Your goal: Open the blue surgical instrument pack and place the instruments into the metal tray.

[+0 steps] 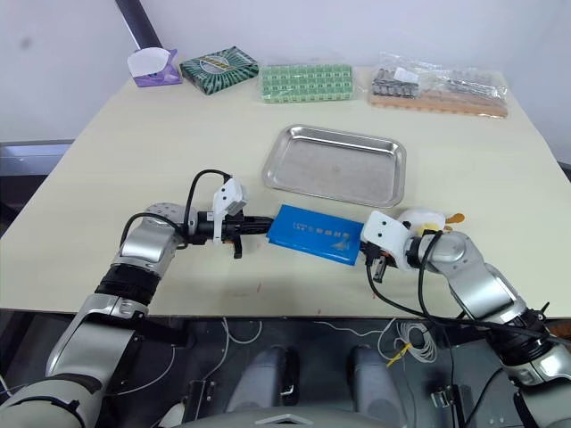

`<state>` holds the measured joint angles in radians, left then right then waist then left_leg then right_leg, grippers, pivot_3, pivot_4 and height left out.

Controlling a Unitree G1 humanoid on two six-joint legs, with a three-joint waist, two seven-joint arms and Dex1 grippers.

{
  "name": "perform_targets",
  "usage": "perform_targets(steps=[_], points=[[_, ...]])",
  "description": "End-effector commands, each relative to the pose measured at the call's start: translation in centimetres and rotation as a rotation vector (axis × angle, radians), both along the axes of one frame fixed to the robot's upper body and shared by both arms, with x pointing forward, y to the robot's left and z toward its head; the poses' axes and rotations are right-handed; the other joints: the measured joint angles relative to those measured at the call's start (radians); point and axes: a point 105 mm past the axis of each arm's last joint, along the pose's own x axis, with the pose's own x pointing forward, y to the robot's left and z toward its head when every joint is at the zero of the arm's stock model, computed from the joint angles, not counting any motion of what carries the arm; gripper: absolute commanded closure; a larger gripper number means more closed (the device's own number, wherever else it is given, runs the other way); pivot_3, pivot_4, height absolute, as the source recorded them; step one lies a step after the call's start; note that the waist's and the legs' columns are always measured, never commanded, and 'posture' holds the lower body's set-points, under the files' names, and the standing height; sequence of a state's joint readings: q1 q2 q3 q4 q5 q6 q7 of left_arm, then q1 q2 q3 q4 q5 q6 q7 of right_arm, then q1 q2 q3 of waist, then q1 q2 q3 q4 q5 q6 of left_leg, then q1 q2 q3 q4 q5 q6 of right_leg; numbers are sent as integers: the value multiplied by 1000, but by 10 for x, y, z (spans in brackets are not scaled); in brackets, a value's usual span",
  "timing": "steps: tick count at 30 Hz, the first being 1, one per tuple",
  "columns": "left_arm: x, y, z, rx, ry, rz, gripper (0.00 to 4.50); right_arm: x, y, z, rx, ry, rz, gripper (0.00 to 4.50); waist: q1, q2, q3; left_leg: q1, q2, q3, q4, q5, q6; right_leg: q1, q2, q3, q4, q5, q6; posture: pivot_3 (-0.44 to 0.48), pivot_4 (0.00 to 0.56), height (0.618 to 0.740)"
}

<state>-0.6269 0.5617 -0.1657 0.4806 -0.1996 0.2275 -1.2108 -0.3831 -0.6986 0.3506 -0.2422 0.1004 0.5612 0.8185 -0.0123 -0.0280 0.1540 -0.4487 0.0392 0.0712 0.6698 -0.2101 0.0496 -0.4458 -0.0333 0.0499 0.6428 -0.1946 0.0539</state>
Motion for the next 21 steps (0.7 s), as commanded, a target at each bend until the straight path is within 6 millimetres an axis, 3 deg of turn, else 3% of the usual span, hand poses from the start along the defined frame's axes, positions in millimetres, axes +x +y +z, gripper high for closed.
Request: perform_targets(steps=[1, 7, 14, 20, 21], points=[[-10, -21, 4, -41, -18, -88, 4396, -1, 9, 9, 20, -28, 52, 4451, 0, 0, 0, 0, 0, 0, 0, 0, 0, 0, 0, 0, 0, 0, 0, 0, 150, 740], [-19, -33, 3, -83, -22, -79, 4396, 3, -15, 15, -2, -43, 6, 4451, 10, 0, 0, 0, -1, 0, 0, 0, 0, 0, -1, 0, 0, 0, 0, 0, 150, 740], [-30, -38, 0, -97, -21, -70, 4396, 12, -24, 13, -4, -65, -16, 4451, 13, 0, 0, 0, 0, 0, 1, 0, 0, 1, -1, 0, 0, 0, 0, 0, 150, 740], [-22, -21, 3, -142, -75, 21, 4396, 9, -32, 23, 100, -48, -68, 4451, 15, 0, 0, 0, 0, 0, 1, 0, 0, 1, -1, 0, 0, 0, 0, 0, 150, 740], [-22, -16, 6, -168, -84, 32, 4465, 8, -37, 27, 122, -53, -88, 4218, 16, 0, 0, 0, -1, 0, 1, 0, 0, 1, -1, 0, 0, 0, 0, 0, 150, 740]])
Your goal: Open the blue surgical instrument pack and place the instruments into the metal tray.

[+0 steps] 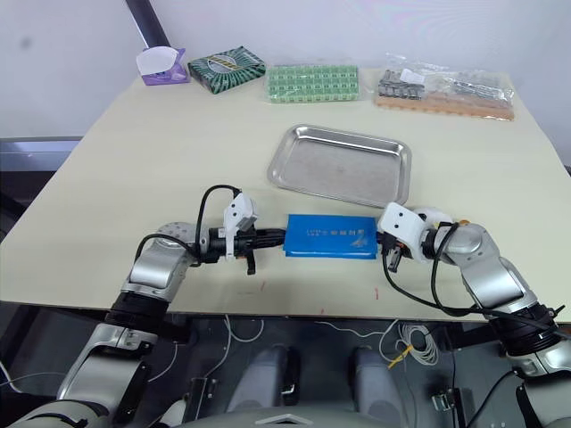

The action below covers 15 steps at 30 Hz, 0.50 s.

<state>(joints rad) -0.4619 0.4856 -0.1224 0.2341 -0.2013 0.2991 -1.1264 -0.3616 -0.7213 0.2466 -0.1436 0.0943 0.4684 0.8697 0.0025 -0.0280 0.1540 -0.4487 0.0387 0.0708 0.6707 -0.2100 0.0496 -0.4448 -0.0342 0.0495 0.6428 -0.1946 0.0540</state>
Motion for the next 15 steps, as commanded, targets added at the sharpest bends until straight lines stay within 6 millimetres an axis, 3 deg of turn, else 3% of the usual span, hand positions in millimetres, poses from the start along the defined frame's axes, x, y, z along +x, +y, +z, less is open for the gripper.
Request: perform_targets(steps=[1, 2, 4, 5, 9, 10, 12, 15], points=[[0, 12, 16, -109, -73, 35, 4500, -5, -13, 24, 89, -51, -40, 3913, 1, 0, 0, 0, 0, 0, 0, 0, 0, 0, 0, 0, 0, 0, 0, 0, 150, 740], [-1, 17, 17, -119, -81, 44, 4227, -8, -19, 24, 76, -54, -47, 3685, 1, 0, 0, 0, 0, 0, 0, 0, 0, 0, 0, 0, 0, 0, 0, 0, 150, 740], [-4, 31, 18, -135, -98, 76, 3714, -18, -27, 33, 151, -42, -81, 2749, 2, 0, 0, 0, 0, 0, 0, 0, 0, 0, 0, 0, 0, 0, 0, 0, 150, 740], [-5, 37, 20, -150, -105, 95, 3175, -24, -30, 36, 181, -34, -87, 2137, 2, 0, 0, 0, 1, 0, 0, 0, 0, 0, 0, 0, 0, 0, 0, 0, 150, 740], [-17, 59, 26, -195, -91, 145, 1466, -45, -50, 41, 207, -33, -126, 366, 2, 0, 0, 0, 1, 0, 0, 0, 0, 0, 0, 0, 0, 0, 0, 0, 150, 740], [-20, 64, 28, -201, -87, 154, 868, -48, -57, 43, 210, -44, -148, 0, 3, 0, 0, 0, 2, 0, 0, 0, 0, 0, 0, 0, 0, 0, 0, 0, 150, 740], [-25, 71, 31, -212, -83, 159, 127, -54, -64, 45, 230, -56, -170, 0, 3, 0, 0, 1, 2, 0, 0, 0, 0, 0, -1, 0, 0, 0, 0, 0, 150, 740], [-37, 90, 43, -244, -86, 177, 127, -73, -84, 54, 272, -75, -208, 0, 7, 0, 0, 1, 3, 0, 0, 0, 0, 0, -1, 0, 0, 0, 0, 0, 150, 740]])
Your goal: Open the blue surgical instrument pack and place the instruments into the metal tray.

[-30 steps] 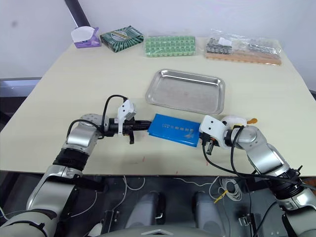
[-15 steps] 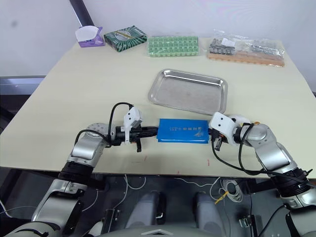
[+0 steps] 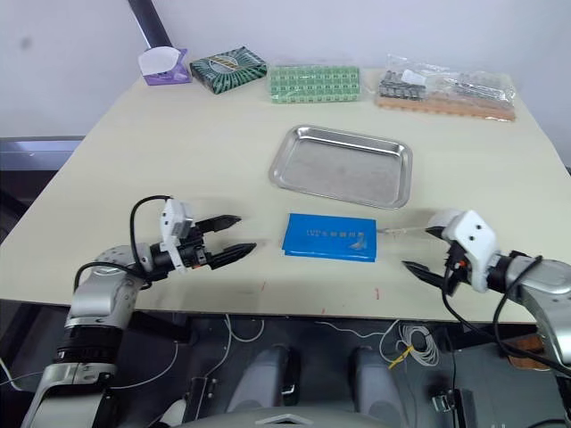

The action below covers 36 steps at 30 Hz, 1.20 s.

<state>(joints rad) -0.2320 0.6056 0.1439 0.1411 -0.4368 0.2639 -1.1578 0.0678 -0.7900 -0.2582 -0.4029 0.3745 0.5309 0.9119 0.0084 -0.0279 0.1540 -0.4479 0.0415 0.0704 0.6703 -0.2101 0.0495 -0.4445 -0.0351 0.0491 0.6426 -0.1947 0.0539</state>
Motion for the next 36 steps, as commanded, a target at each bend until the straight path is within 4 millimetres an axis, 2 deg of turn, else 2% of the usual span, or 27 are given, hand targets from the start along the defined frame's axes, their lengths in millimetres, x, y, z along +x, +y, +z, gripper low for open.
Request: perform_targets(steps=[1, 6, 10, 12, 15, 18, 24, 26, 29, 31, 36], points=[[-14, 19, 30, -46, -57, -1, 127, -22, -21, 29, 27, -97, -22, 0, 4, 0, 0, 0, 0, 0, 0, 0, 0, 0, 0, 0, 0, 0, 0, 0, 150, 740], [-33, 49, 42, -44, -27, 22, 127, -56, -56, 34, -28, -54, -55, 0, 3, 1, 0, 1, 2, 0, -1, 0, 0, 0, 0, 0, -1, -2, 3, 0, 150, 740], [-39, 52, 49, -52, -24, 1, 127, -62, -55, 39, -26, -45, -34, 0, 3, 1, 0, 3, 4, -2, -1, 0, -1, 0, -4, -4, -1, -2, 4, 0, 150, 740], [-40, 46, 52, -68, -26, -25, 127, -60, -46, 40, -30, -47, -1, 0, 3, 1, 0, 3, 5, -1, -1, -1, -1, 0, -4, -4, -1, -2, 3, 0, 150, 740], [-41, 34, 58, -75, -46, -70, 127, -51, -24, 39, -37, -59, 57, 0, 3, 1, 0, 3, 5, -2, -2, 0, -1, 0, -4, -4, -1, -2, 2, 0, 150, 740], [-42, 19, 63, -76, -71, -119, 127, -40, 9, 32, -73, -79, 139, 0, 3, 1, 0, 3, 5, -2, -1, -1, -1, 0, -5, -5, -1, -2, 2, 0, 150, 740], [-46, -7, 69, -88, -93, -229, 127, -7, 59, 18, -65, -72, 240, 0, 2, 1, 0, 2, 4, 0, -1, 0, -1, -2, -5, -5, -1, 0, 0, 0, 150, 740], [-47, -11, 68, -83, -93, -256, 127, 2, 70, 13, -63, -62, 262, 0, 3, 1, 0, 1, 4, 1, -1, 0, -1, -2, -4, -5, -1, 0, -1, 0, 150, 740], [-48, -18, 66, -80, -94, -294, 0, 8, 86, 1, -86, -57, 314, 877, 4, 1, 0, 0, 3, 2, -1, 0, -1, -2, -4, -6, -1, 0, -1, 0, 150, 740], [-47, -23, 66, -80, -96, -314, 0, 13, 94, -3, -109, -75, 343, 1847, 4, 1, 0, 0, 2, 2, -1, 0, 0, -2, -4, -6, -1, 0, -1, 0, 150, 740], [-47, -30, 66, -81, -108, -341, 0, 28, 103, -13, -182, -130, 372, 1847, 3, 1, 0, 0, 0, 2, 0, 0, 0, -2, -4, -7, -1, 0, -1, 0, 150, 740]])
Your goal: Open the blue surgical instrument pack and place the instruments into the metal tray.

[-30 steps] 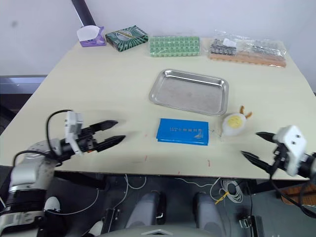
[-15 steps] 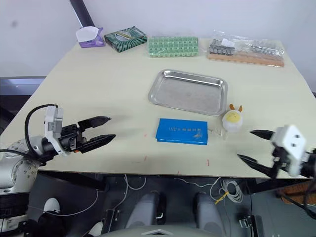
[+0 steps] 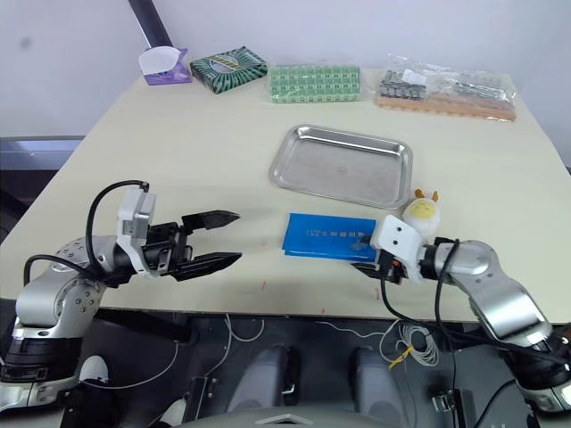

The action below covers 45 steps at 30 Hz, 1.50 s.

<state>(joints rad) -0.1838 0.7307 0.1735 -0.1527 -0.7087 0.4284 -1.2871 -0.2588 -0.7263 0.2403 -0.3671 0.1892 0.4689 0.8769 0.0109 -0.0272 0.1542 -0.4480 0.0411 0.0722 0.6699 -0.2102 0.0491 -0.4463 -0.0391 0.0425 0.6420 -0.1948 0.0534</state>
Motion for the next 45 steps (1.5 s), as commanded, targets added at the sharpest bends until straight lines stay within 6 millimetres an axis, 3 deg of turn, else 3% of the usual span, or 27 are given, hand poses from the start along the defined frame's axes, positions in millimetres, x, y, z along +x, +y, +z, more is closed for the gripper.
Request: perform_targets(steps=[1, 8, 12, 13, 15, 22, 26, 36, 41, 45], points=[[-3, -7, 9, 7, -61, -33, 0, 10, 1, 2, -32, -84, 12, 1847, 1, 0, 0, 0, 0, 0, 0, 0, 0, 0, 0, 0, 0, 0, 0, 0, 150, 740], [-1, -6, 8, 11, -77, -24, 0, 18, -4, -11, -107, -112, 31, 1847, 0, 0, 0, 0, -1, 0, 0, 0, 0, 0, 0, 0, 0, 0, 0, 0, 150, 740], [-2, -6, 7, 12, -83, -21, 0, 22, -6, -14, -130, -129, 30, 3042, 0, 0, 0, 0, -1, 0, 0, 0, 0, 0, 0, 0, 0, 0, 0, 0, 150, 740], [-2, -6, 7, 13, -84, -20, 0, 23, -6, -14, -139, -133, 34, 3666, 0, 0, 0, 0, 0, 0, 0, 0, 0, 0, 0, 0, 0, 0, 0, 0, 150, 740], [-2, -6, 6, 12, -86, -16, 0, 23, -6, -15, -141, -138, 38, 4443, 0, 0, 0, 0, 0, 0, 0, 0, 0, 0, 0, 0, 0, 0, 0, 0, 150, 740], [-2, -4, 3, 8, -89, 1, 0, 21, -8, -14, -147, -111, 50, 4443, 0, 0, 0, 0, 0, 0, 0, 0, 0, 1, 0, 0, 0, 0, 0, 0, 150, 740], [-1, 1, 4, 3, -97, 21, 0, -1, -3, -3, -64, 65, 109, 4443, 2, 0, 0, 0, 0, 0, 0, 0, 0, 1, 0, 0, 0, 0, 0, 0, 150, 740], [-3, 12, -1, 13, -94, 64, 0, -29, 1, 17, -39, 311, 147, 4443, 0, 0, 0, 0, 4, -1, 0, 0, 0, 0, 0, 0, 0, 0, 0, 0, 150, 740], [-5, 17, -4, 11, -97, 87, 0, -24, 7, 40, -18, 337, 140, 4443, -2, 0, 0, 0, 4, -2, 0, 0, 0, 0, 0, 0, 0, 0, 0, 0, 150, 740], [-6, 17, -6, 12, -99, 100, 0, -6, -2, 33, -50, 366, 87, 4443, -3, 0, 0, 0, 5, -2, -1, 0, 0, -1, 0, 0, 0, 0, -1, 0, 150, 740]])
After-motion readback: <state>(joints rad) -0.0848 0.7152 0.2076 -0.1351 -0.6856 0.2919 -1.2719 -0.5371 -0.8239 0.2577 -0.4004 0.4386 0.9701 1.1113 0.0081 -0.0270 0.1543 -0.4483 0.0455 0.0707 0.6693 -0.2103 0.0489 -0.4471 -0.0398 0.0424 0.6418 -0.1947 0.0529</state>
